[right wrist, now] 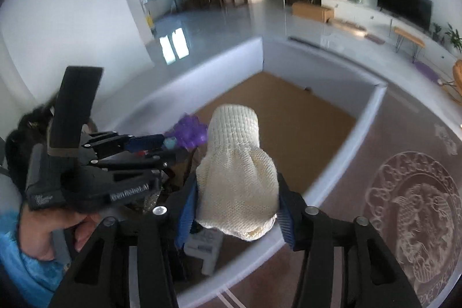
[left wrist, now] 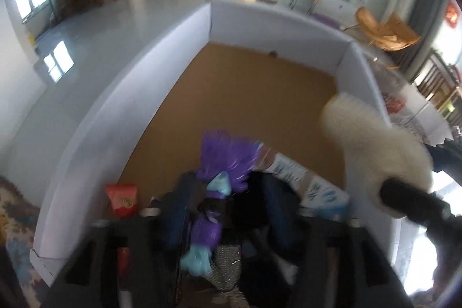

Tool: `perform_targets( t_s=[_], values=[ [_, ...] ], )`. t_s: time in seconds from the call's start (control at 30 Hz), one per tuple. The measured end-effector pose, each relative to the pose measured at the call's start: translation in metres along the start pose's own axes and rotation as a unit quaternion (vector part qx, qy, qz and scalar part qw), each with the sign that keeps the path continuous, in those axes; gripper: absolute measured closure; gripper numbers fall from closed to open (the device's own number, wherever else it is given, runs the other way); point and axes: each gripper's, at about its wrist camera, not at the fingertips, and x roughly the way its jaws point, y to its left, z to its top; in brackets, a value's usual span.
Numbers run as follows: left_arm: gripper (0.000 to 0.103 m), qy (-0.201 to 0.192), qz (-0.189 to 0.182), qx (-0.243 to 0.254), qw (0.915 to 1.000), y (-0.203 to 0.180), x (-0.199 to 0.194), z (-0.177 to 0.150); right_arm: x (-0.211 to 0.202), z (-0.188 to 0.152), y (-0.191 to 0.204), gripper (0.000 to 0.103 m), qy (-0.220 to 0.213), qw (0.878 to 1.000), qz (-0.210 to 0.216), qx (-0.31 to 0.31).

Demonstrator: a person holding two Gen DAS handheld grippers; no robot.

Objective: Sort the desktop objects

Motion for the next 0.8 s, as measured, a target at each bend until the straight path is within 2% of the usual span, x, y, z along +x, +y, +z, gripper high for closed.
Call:
perform_targets(
  t_s=[0.03, 0.1, 0.17, 0.2, 0.27, 0.37, 0.47, 0.6, 0.67, 0.8],
  values=[
    [0.022, -0.007, 0.001, -0.005, 1.0000, 0.001, -0.002, -0.001, 0.005, -0.002, 0.002, 0.036, 0.003, 1.000, -0.002, 0.000],
    [0.018, -0.038, -0.006, -0.007, 0.9993, 0.000, -0.015, -0.007, 0.003, -0.004, 0.001, 0.023, -0.002, 1.000, -0.002, 0.005],
    [0.004, -0.064, -0.009, -0.015, 0.9978, 0.002, -0.027, -0.011, -0.007, -0.008, 0.001, 0.013, -0.017, 1.000, -0.005, 0.010],
    [0.003, -0.078, -0.001, -0.019, 0.9968, 0.002, -0.035, -0.015, -0.013, -0.011, -0.002, 0.011, -0.023, 1.000, -0.011, 0.013],
    [0.003, -0.097, 0.012, -0.031, 0.9947, 0.002, -0.048, -0.021, -0.024, -0.016, -0.008, 0.011, -0.034, 0.999, -0.011, 0.022],
    [0.003, -0.105, 0.058, -0.063, 0.9908, 0.001, -0.061, -0.028, -0.038, -0.023, -0.014, 0.011, -0.048, 0.998, -0.008, 0.036],
    [0.003, -0.107, 0.087, -0.089, 0.9865, 0.000, -0.072, -0.037, -0.042, -0.027, -0.017, 0.010, -0.055, 0.997, -0.007, 0.044],
    [0.003, -0.096, 0.079, -0.094, 0.9877, 0.005, -0.078, -0.045, -0.039, -0.030, -0.014, 0.010, -0.039, 0.999, -0.023, 0.029],
    [0.003, -0.084, 0.089, -0.094, 0.9881, 0.009, -0.076, -0.046, -0.038, -0.033, -0.013, 0.010, -0.030, 0.999, -0.027, 0.024],
    [0.003, -0.089, 0.101, -0.109, 0.9848, 0.016, -0.079, -0.047, -0.038, -0.037, -0.012, 0.010, -0.027, 0.999, -0.019, 0.026]
  ],
)
